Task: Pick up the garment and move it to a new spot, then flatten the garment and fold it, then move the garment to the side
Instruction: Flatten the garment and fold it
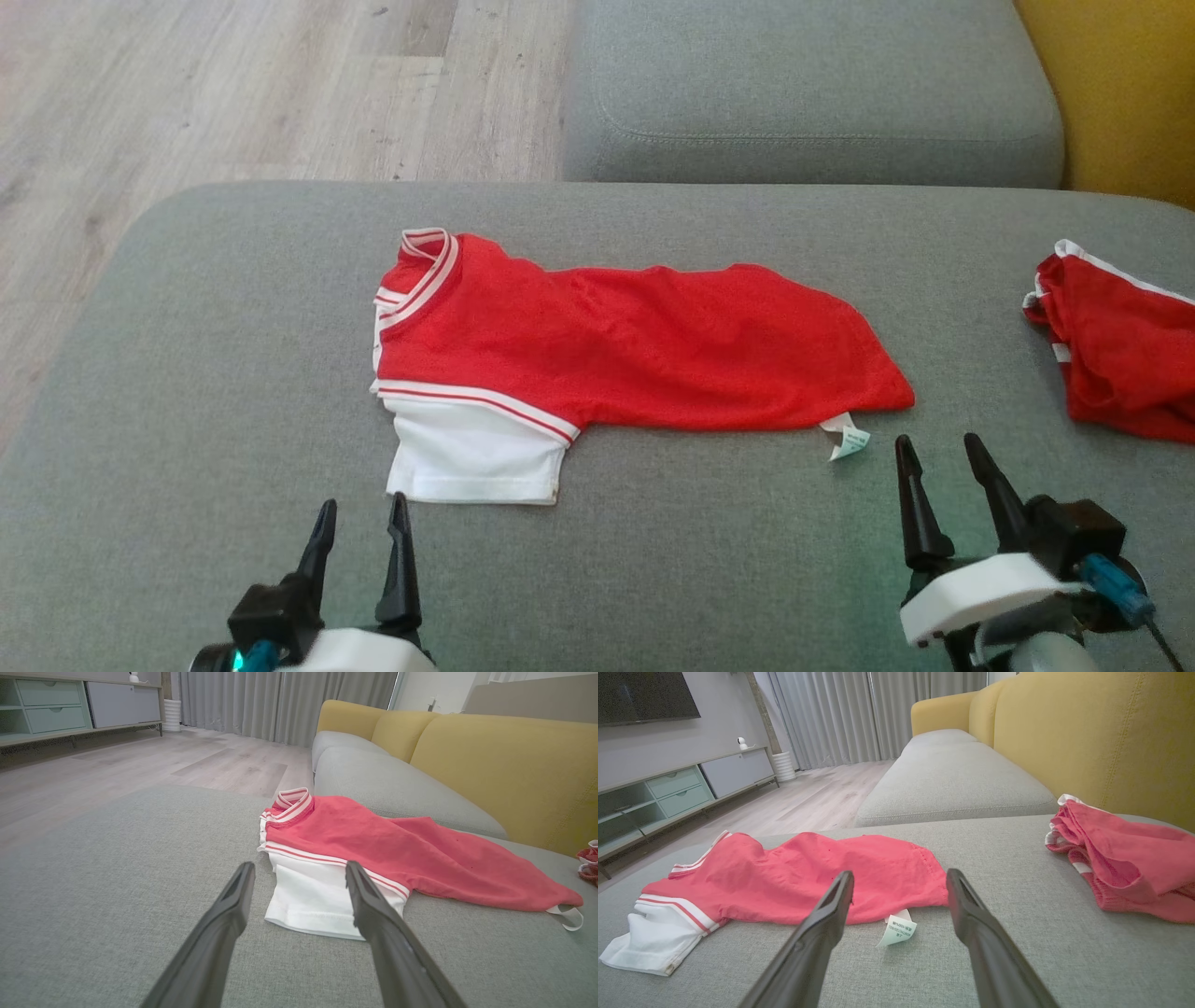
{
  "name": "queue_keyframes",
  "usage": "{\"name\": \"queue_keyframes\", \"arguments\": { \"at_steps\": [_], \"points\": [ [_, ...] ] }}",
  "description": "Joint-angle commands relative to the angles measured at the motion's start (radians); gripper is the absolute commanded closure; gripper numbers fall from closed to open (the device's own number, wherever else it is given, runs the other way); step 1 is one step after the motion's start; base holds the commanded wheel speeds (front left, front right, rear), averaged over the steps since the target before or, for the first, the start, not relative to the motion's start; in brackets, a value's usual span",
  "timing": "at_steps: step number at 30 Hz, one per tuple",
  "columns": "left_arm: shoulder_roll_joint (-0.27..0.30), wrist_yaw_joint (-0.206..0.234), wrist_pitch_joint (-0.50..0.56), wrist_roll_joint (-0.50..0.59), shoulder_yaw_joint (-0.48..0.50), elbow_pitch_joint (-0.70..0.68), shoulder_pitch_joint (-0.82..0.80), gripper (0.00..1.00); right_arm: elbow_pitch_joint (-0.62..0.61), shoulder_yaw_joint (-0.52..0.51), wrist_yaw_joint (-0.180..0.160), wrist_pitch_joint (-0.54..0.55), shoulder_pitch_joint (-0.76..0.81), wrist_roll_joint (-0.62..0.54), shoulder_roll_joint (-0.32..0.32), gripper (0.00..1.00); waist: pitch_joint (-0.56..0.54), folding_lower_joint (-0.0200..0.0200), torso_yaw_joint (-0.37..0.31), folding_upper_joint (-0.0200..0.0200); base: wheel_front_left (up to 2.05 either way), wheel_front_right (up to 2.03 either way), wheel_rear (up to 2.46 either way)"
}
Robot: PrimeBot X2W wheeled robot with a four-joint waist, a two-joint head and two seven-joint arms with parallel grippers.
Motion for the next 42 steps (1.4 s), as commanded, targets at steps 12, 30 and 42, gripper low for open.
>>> {"name": "queue_keyframes", "arguments": {
  "at_steps": [12, 30, 42],
  "points": [
    [0.033, -0.008, 0.039, -0.005, 0.018, 0.000, -0.094, 0.00, -0.060, 0.033, 0.007, 0.012, -0.024, -0.011, -0.005, 0.00, 0.026, 0.0000, -0.005, 0.0000, 0.00, 0.00, 0.00],
    [-0.015, -0.031, 0.204, -0.091, 0.041, 0.293, -0.330, 0.00, -0.097, 0.057, 0.007, 0.037, -0.095, -0.044, -0.005, 0.00, 0.205, 0.0000, -0.070, 0.0000, 0.00, 0.00, 0.00],
    [-0.026, -0.054, 0.286, -0.075, -0.024, 0.328, -0.374, 1.00, -0.040, -0.014, 0.007, 0.072, -0.187, -0.102, -0.005, 0.00, 0.239, 0.0000, -0.060, 0.0000, 0.00, 0.00, 0.00]
  ]
}}
